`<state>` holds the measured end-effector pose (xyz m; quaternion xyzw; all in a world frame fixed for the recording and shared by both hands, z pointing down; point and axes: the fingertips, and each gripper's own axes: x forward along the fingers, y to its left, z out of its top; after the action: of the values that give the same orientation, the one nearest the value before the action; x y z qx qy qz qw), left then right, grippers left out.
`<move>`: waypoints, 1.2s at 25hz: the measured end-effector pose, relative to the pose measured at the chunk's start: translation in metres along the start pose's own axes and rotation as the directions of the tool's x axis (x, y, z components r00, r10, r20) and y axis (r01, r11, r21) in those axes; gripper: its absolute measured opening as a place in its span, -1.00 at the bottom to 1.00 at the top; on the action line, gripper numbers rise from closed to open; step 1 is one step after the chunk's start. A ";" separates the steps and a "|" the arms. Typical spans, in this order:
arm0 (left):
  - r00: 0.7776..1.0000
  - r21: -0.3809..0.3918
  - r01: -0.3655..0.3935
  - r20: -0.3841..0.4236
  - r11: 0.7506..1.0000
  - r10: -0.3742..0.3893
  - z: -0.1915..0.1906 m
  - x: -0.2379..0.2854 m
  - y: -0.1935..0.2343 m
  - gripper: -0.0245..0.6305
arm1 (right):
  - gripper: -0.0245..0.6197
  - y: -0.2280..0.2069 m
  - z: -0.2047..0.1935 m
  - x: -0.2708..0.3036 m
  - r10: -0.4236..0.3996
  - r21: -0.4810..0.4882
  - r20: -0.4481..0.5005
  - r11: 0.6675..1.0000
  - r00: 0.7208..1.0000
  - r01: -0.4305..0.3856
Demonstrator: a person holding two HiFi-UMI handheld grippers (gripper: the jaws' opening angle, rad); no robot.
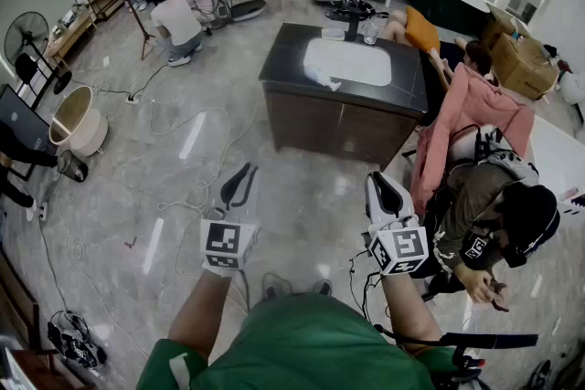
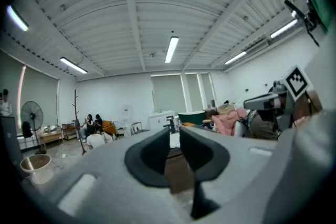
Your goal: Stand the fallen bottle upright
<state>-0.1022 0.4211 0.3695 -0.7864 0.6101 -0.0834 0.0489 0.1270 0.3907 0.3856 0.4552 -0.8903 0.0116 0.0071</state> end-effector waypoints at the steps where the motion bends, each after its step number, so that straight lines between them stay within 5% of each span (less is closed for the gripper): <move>1: 1.000 0.001 0.001 -0.001 1.000 -0.001 0.000 0.002 -0.003 -0.77 | -0.80 -0.003 0.000 -0.001 0.001 -0.001 0.000 1.000 1.000 -0.001; 13: 1.000 -0.006 -0.014 -0.019 1.000 0.014 0.000 0.006 -0.053 -0.63 | -0.79 -0.041 -0.010 -0.030 0.012 0.013 0.001 1.000 1.000 -0.012; 17: 0.999 -0.017 -0.024 -0.028 1.000 0.024 -0.005 0.009 -0.073 -0.40 | -0.53 -0.059 -0.016 -0.036 0.014 0.008 -0.005 1.000 1.000 -0.014; 30: 0.998 -0.012 0.007 -0.059 1.000 -0.008 -0.023 0.047 -0.076 -0.42 | -0.52 -0.082 -0.039 -0.014 0.023 0.052 -0.039 0.998 0.999 -0.021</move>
<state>-0.0225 0.3948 0.4089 -0.7861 0.6088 -0.1032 0.0257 0.2014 0.3551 0.4251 0.4452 -0.8943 0.0435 0.0127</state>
